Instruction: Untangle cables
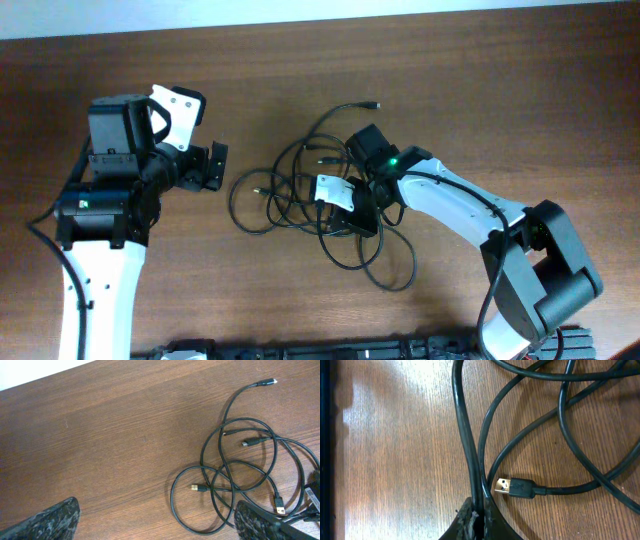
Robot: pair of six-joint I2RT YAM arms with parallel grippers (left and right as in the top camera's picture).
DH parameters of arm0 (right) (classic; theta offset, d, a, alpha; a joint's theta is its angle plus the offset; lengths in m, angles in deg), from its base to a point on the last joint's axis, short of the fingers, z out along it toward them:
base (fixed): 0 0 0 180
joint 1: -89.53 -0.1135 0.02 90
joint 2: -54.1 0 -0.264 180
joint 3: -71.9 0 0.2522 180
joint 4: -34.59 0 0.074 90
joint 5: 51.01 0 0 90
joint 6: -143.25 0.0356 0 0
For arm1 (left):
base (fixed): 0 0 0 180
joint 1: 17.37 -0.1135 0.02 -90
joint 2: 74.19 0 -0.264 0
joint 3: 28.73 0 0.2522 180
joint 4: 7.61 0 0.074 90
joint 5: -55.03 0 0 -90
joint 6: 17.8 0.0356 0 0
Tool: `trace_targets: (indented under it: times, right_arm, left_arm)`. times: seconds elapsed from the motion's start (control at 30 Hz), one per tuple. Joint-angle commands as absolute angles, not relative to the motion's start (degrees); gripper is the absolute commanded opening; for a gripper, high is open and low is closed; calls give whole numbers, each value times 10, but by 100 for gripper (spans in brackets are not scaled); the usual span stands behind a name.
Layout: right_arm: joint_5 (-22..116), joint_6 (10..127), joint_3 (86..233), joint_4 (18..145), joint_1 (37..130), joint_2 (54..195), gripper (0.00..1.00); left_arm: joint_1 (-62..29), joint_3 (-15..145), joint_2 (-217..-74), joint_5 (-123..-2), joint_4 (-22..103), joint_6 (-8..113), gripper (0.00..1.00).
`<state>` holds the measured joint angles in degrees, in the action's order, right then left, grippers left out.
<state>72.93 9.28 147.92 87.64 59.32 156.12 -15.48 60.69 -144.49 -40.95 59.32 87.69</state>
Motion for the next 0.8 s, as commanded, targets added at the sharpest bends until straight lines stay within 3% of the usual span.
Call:
trace_targets:
  times: [0.0,0.23,0.47,0.77]
  right_arm:
    - [712,100,1482,878,588,1567,4]
    - [658,195,1612,936,589,1554,4]
    - [544,235,1918,1087,589,1553,4]
    - [438,257,2218,1112,589,1553,4]
  left_arm:
    - [-158,610,-1447,-416,592,886,99]
    - [-158,610,-1447,-416,592,886,99]
    - [-158,610,-1447,-416,592,886,99]
    - [-158,610,-1447,-416,592,886,99]
